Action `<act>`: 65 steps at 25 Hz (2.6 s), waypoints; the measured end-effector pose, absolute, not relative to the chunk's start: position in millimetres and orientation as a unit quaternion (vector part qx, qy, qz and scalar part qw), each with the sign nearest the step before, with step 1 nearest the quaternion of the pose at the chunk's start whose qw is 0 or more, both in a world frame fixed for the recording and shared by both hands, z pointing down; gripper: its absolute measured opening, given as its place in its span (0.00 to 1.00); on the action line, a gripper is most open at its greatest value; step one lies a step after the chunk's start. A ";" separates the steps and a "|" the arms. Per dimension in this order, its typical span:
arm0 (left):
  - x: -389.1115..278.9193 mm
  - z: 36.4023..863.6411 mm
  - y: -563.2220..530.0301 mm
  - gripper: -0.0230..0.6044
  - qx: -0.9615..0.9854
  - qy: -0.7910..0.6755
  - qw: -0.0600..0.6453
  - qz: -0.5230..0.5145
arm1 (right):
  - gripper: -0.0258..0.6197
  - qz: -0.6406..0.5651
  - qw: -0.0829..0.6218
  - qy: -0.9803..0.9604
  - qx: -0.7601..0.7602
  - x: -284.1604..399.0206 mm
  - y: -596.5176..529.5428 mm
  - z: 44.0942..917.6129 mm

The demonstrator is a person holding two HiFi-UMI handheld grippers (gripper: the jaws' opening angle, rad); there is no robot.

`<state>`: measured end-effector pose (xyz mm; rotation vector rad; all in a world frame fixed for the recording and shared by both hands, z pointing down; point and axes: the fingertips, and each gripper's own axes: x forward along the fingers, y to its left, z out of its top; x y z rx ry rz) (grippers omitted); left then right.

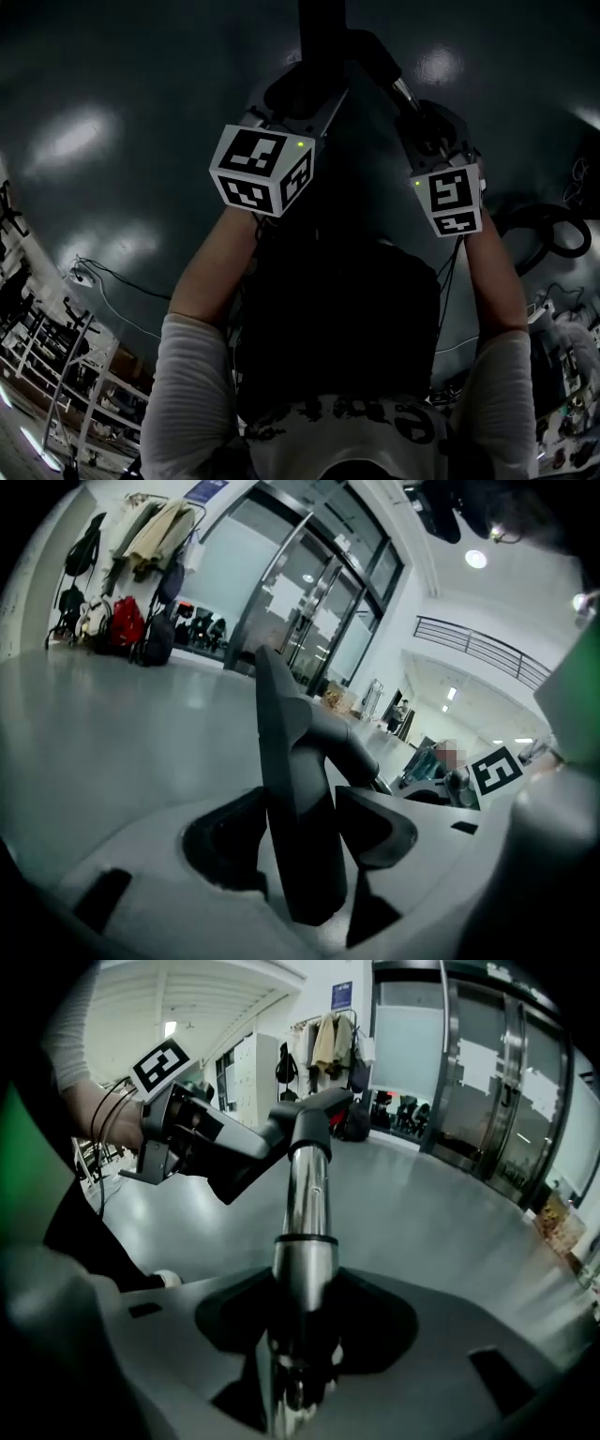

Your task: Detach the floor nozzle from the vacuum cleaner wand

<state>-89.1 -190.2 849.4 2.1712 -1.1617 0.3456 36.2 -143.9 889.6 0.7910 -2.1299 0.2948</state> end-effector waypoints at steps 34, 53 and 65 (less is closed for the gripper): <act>38.9 44.0 17.1 0.35 0.926 -0.328 0.172 0.070 | 0.33 0.071 0.259 -0.898 0.349 109.6 35.4 155.4; 43.5 -19.3 63.3 0.35 0.900 -0.421 0.107 -0.020 | 0.33 0.070 0.274 -0.888 0.362 127.0 70.3 147.6; -9.0 -37.5 57.0 0.31 0.879 -0.463 0.110 -0.045 | 0.32 0.080 0.313 -0.875 0.360 138.2 81.3 185.0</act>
